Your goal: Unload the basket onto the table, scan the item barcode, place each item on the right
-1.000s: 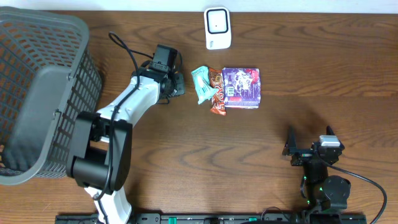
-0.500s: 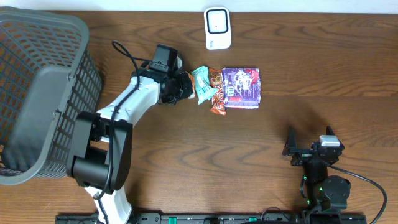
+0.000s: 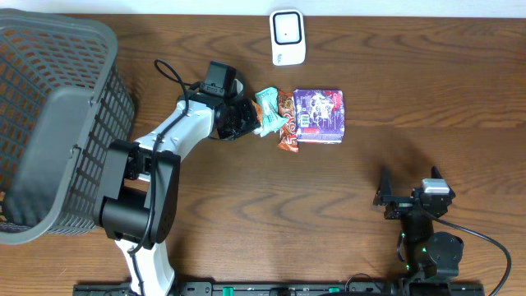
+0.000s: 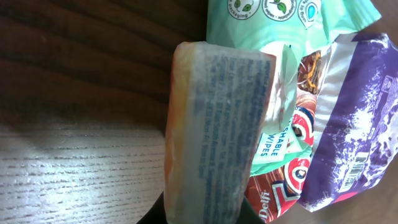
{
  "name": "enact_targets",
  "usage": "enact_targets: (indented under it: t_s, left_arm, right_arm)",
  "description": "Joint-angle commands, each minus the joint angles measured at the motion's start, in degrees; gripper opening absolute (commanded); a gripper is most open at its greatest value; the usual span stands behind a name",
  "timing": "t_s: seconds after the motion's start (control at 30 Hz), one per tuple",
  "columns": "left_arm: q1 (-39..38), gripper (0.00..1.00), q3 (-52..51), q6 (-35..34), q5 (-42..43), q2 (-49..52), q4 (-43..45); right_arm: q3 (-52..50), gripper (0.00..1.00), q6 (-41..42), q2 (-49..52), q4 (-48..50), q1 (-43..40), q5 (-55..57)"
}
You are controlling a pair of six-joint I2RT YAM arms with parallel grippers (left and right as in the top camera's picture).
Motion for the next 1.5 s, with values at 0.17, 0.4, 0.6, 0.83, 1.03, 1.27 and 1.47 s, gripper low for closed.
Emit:
enact_targets:
  t_s: [0.17,0.4,0.6,0.83,1.03,1.27,1.47]
  left_arm:
    - [0.2,0.15,-0.6,-2.8,2.9,0.6,0.1]
    - [0.2,0.34,-0.6,-3.0,9.1,0.5,2.1]
    - [0.7,0.45,-0.5,-3.0,11.0,0.5,4.0]
    - [4.4,0.54,-0.5,-2.9,10.8,0.5,3.9]
    - [7.9,0.69,-0.4,1.0,10.4,0.0,3.2]
    - [8.3,0.74,1.0,4.4,-6.1,-3.1,-3.4]
    - [8.3,0.77,1.0,6.8,-12.9,-5.5,-5.6]
  right_arm:
    - [-0.1,0.99,-0.8,-0.3,-0.2,-0.3,-0.2]
    - [-0.1,0.99,-0.8,-0.3,-0.2,-0.3,-0.2]
    - [-0.1,0.99,-0.8,-0.3,-0.2,-0.3,-0.2]
    - [-0.1,0.99,-0.8,-0.3,-0.2,-0.3,-0.2]
    - [-0.1,0.99,-0.8,-0.3,-0.2,-0.3,-0.2]
    - [-0.1,0.99,-0.8,-0.3,-0.2,-0.3,-0.2]
    - [-0.1,0.99,-0.9,-0.3,-0.2,-0.3,-0.2]
